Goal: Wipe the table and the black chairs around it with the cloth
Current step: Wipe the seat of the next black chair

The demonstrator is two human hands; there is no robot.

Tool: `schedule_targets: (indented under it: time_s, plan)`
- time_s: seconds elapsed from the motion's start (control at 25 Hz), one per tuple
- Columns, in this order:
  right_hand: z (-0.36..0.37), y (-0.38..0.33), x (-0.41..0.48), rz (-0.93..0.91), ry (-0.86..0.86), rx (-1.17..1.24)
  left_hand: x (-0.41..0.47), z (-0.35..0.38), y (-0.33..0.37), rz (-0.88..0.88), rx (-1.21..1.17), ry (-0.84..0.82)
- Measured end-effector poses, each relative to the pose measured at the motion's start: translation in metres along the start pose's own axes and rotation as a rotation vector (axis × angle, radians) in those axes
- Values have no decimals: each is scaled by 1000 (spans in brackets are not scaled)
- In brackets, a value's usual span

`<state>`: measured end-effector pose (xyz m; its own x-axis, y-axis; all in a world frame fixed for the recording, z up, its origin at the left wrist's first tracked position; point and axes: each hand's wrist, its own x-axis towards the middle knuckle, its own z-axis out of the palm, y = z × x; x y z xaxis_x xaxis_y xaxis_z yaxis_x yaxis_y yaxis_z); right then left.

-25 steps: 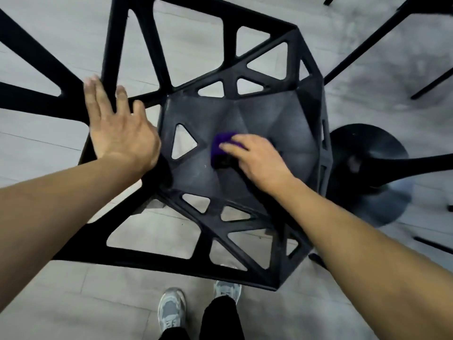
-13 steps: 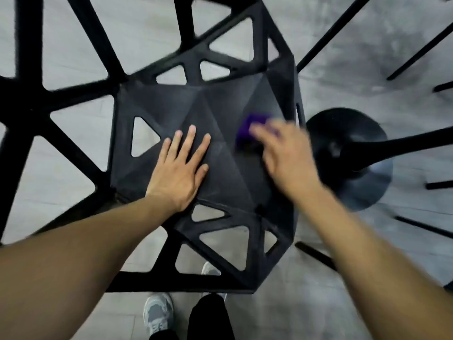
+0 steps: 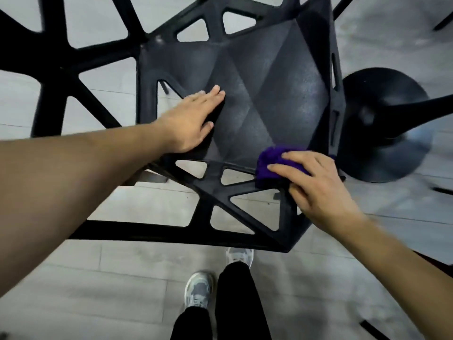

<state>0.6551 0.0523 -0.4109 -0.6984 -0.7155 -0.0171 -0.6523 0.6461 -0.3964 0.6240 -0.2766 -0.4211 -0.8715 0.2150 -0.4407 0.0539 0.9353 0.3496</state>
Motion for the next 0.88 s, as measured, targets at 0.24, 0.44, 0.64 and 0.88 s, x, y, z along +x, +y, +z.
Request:
schedule_targets:
  time_s: [0.24,0.44,0.64,0.88]
  plan:
    - [22,-26,52,-143,-57,14,-2,-18,-26,76,255,-141]
    - [67,-92,128,-145,-124,117,3,-39,-19,-20,263,-228]
    - [29,-55,71,-173,-245,161,2,-27,-22,21,238,-198]
    - [43,-117,105,74,-190,446,5,-15,-20,24,296,-179]
